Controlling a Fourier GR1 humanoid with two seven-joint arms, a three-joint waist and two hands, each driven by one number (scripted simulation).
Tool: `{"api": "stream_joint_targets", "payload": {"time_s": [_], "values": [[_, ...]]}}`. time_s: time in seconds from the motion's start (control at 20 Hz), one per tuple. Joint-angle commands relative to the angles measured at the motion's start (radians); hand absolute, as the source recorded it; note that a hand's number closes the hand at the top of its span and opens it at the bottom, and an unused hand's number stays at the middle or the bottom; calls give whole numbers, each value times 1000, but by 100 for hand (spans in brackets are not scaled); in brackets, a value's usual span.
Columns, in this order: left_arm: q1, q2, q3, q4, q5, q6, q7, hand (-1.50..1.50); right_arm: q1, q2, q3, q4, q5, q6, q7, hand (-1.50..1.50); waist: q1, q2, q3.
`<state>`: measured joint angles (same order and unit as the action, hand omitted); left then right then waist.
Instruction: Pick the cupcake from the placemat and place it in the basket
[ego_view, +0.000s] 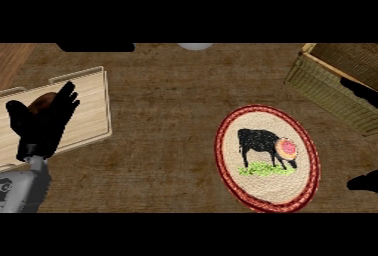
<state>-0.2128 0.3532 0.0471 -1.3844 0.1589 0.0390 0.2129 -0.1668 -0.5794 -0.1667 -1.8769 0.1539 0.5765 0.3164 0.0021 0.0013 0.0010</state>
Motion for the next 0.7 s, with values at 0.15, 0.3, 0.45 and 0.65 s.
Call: {"api": "stream_joint_targets", "payload": {"time_s": [0.15, 0.3, 0.45, 0.65], "values": [[-29, 10, 32, 45, 3, -43, -1, 0, -14, 175, 112, 171, 184, -171, -194, -150, 2, 1, -1], [-24, -17, 48, 98, -12, -50, -61, 0, -19, 201, 134, 242, 250, -201, -229, -150, -1, 1, -1], [0, -28, 29, -13, -30, -37, 0, 0, 4, 184, 147, 245, 290, -167, -195, -150, -1, -1, -1], [-13, -39, 41, 55, -49, -50, -33, 0, -97, 186, 149, 429, 331, -166, -261, -150, 2, 0, -1]]}}
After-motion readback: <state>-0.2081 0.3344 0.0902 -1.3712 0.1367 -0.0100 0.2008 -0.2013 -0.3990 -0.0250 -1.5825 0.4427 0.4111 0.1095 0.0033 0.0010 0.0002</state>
